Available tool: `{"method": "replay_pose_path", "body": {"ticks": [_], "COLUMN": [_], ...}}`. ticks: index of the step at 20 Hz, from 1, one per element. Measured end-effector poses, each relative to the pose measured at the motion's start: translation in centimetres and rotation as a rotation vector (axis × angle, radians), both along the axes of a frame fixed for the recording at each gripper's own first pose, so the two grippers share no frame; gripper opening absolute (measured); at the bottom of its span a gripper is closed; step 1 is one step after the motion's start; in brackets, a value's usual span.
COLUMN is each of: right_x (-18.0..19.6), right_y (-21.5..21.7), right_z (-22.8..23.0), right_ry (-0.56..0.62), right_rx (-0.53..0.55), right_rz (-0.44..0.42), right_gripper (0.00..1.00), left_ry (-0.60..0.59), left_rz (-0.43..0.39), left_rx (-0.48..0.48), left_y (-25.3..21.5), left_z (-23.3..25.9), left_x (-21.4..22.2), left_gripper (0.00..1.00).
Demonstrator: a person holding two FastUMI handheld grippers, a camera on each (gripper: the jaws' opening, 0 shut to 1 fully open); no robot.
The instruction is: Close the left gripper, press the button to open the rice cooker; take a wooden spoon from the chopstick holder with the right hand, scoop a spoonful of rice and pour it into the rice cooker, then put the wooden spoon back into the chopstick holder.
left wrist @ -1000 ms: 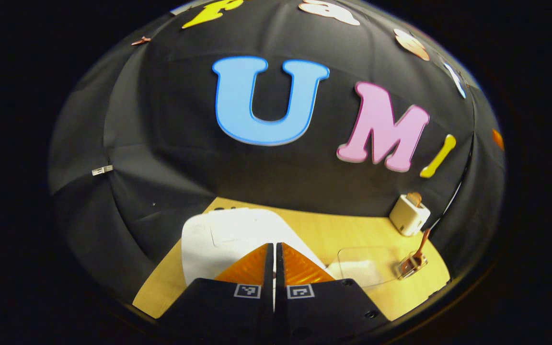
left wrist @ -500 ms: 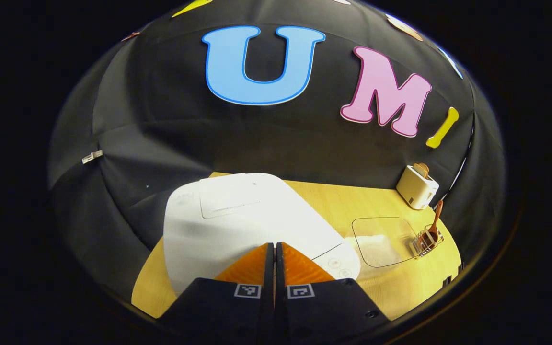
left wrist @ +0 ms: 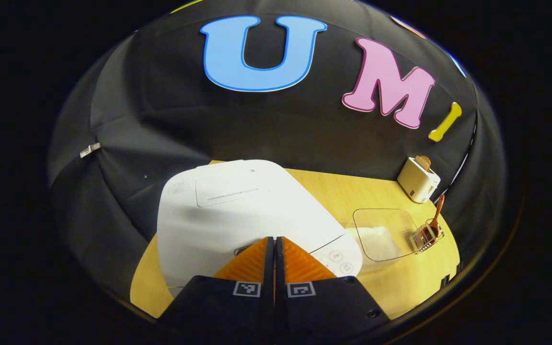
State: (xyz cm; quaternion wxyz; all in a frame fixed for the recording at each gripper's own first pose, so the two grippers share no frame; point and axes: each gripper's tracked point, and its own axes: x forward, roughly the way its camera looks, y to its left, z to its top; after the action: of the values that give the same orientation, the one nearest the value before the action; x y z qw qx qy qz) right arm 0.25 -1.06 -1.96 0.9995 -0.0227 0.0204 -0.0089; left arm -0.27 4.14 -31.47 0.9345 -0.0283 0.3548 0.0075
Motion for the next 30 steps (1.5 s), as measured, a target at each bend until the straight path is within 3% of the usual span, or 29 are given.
{"method": "replay_pose_path", "body": {"ticks": [2,7,14,20,25,27,28,30], "right_x": [0.0,-0.1,-0.4,-0.6,-0.8,-0.8,-0.8,-0.8], "right_y": [-0.1,-0.4,-0.9,-1.4,-1.8,-1.8,-2.0,-2.7], "right_z": [0.1,0.3,0.2,-0.1,-1.8,-3.5,-4.7,-7.9], "right_ry": [-0.001,-0.008,-0.007,-0.003,0.03,0.059,0.079,0.133], "right_rx": [0.001,0.01,0.003,0.011,0.049,0.105,0.131,0.184], "right_rz": [0.0,-0.004,-0.014,-0.019,-0.016,0.004,0.013,0.023], "right_gripper": [0.96,0.96,0.96,0.96,0.96,0.96,0.96,0.96], "left_ry": [0.021,0.03,-0.226,-0.448,-0.573,-0.618,-0.636,-0.655], "left_rz": [0.006,-0.028,0.006,0.014,0.021,0.017,0.018,0.003], "left_rx": [-0.033,-0.008,-0.005,0.121,0.145,0.143,0.147,0.14], "left_y": [-0.1,0.1,0.9,2.7,2.2,1.5,1.5,0.7], "left_z": [-0.1,1.2,9.9,15.8,19.3,20.7,21.1,21.8], "left_x": [0.0,0.7,4.3,6.8,6.5,5.8,5.5,4.9], "left_gripper": [0.06,0.06,0.06,0.06,0.07,0.2,0.45,0.72]}}
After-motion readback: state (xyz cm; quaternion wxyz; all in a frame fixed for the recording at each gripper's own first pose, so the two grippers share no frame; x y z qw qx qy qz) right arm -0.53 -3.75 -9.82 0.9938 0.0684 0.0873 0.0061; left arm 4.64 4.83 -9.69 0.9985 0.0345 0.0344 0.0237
